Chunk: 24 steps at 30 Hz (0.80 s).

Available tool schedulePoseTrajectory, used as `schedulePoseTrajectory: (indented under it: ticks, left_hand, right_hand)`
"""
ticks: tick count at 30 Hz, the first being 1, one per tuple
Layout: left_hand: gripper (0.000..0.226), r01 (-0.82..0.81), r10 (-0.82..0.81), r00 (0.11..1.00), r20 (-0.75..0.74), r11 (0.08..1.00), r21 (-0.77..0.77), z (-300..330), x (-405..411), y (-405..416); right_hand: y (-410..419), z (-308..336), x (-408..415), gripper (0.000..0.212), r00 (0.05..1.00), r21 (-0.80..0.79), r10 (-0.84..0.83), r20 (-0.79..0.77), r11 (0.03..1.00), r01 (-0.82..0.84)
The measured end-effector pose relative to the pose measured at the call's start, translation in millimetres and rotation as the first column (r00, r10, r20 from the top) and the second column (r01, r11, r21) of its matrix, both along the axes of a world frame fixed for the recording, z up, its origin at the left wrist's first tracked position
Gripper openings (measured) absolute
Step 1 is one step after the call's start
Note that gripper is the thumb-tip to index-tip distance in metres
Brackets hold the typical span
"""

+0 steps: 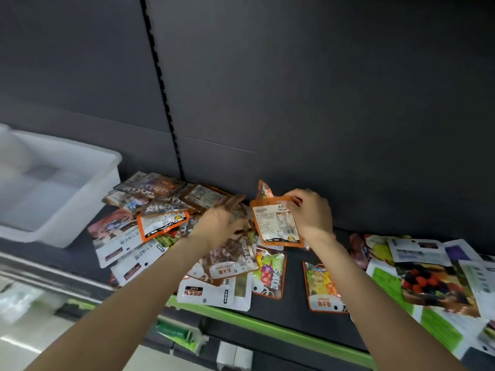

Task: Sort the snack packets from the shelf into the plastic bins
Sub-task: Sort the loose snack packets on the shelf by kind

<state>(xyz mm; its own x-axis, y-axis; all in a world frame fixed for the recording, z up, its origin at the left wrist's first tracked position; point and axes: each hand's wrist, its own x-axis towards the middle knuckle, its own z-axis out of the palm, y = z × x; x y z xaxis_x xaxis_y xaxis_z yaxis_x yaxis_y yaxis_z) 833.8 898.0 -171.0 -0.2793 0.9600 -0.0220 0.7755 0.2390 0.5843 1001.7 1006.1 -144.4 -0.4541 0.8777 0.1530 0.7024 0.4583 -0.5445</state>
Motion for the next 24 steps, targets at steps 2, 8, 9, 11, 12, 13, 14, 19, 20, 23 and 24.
schedulePoseTrajectory:
  ticks: [2, 8, 9, 11, 12, 13, 14, 19, 20, 23, 24]
  left_hand:
    - [0.061, -0.025, 0.018, 0.995, 0.093, 0.997, 0.078, 3, -13, -5]
    - [0.098, -0.067, 0.113, 0.972, -0.204, 0.973, 0.222, -6, -58, -24]
    - [0.097, -0.048, 0.103, 0.948, -0.303, 0.982, 0.183, -9, -67, -26]
    - [0.092, -0.006, -0.004, 0.89, -0.457, 1.0, -0.022, -13, -81, -26]
    - [0.085, 0.004, -0.076, 0.864, -0.498, 0.99, -0.144, -18, -87, -25]
    - [0.078, 0.003, -0.131, 0.853, -0.505, 0.969, -0.248, -21, -92, -24]
    - [0.072, -0.008, -0.154, 0.86, -0.486, 0.949, -0.315, -24, -96, -23]
    - [0.061, -0.099, -0.065, 0.862, -0.502, 0.951, -0.293, -35, -119, -28]
    - [0.06, -0.111, -0.038, 0.87, -0.492, 0.956, -0.271, -34, -122, -29]
    - [0.054, -0.056, -0.014, 0.911, -0.412, 0.986, -0.158, -33, -118, -32]
    - [0.053, 0.011, -0.044, 0.916, -0.399, 0.996, -0.085, -35, -112, -33]
  right_hand:
    - [-7, 6, -22, 0.013, 0.991, 0.021, 0.04, -0.126, 0.999, -0.038]
    - [-26, -5, -104, 0.016, 0.861, -0.239, -0.047, -0.506, 0.967, -0.088]
    - [-28, -16, -115, 0.026, 0.894, -0.324, -0.078, -0.442, 0.943, -0.078]
    - [-30, -39, -129, 0.051, 0.978, -0.436, -0.069, -0.199, 0.9, -0.025]
    - [-32, -47, -131, 0.06, 0.994, -0.445, -0.043, -0.104, 0.895, -0.008]
    - [-34, -52, -130, 0.064, 0.999, -0.444, -0.018, -0.048, 0.896, -0.005]
    - [-37, -55, -126, 0.067, 1.0, -0.429, 0.021, -0.019, 0.903, -0.027]
    - [-45, -69, -102, 0.075, 0.931, -0.37, 0.324, 0.169, 0.896, -0.245]
    - [-46, -72, -102, 0.079, 0.912, -0.37, 0.348, 0.217, 0.894, -0.253]
    - [-46, -83, -109, 0.087, 0.879, -0.361, 0.352, 0.322, 0.904, -0.229]
    - [-47, -84, -112, 0.087, 0.877, -0.344, 0.34, 0.339, 0.913, -0.221]
